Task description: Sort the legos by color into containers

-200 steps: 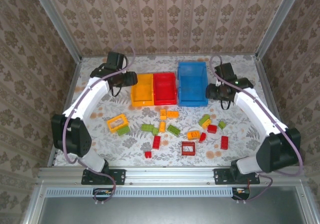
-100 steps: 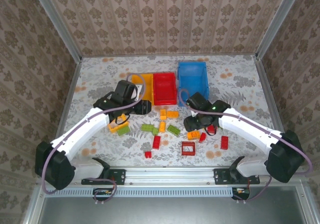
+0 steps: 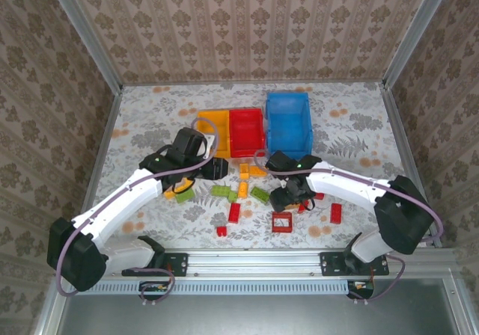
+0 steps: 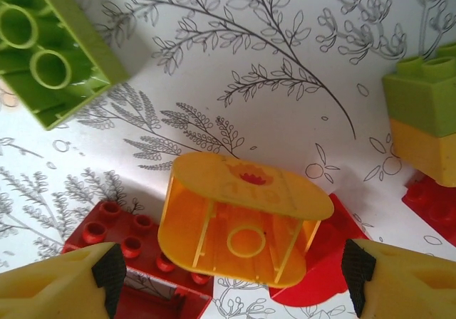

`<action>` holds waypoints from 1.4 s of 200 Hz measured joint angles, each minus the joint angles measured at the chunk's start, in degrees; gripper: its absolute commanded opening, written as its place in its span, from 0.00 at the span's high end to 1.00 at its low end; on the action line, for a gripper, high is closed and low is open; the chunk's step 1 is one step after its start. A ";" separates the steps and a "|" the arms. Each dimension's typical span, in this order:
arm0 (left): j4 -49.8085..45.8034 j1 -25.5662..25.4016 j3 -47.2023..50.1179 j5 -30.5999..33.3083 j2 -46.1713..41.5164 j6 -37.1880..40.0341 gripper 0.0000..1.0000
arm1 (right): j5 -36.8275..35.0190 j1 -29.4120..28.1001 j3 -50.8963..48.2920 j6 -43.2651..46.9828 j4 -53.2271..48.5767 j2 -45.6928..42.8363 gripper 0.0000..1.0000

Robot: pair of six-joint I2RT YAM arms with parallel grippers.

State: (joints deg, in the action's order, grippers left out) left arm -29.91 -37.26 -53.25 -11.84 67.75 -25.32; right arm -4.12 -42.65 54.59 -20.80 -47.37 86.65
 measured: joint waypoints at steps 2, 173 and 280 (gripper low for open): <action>0.00 -0.02 0.00 0.00 0.00 -0.02 0.52 | 0.00 0.00 0.00 -0.02 0.00 0.28 0.17; 2.29 -1.95 0.00 0.26 0.63 -1.55 0.53 | 0.46 3.74 2.89 -5.11 3.04 7.69 0.47; 3.30 -3.30 -3.96 0.42 4.68 -1.66 0.54 | -1.92 16.31 21.31 -4.44 2.75 8.26 0.50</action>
State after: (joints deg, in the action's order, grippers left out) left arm -26.61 -40.56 -57.21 -11.42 72.42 -26.98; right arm -6.04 -26.35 75.90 -25.23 -44.62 94.91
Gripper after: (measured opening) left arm 0.464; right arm 0.596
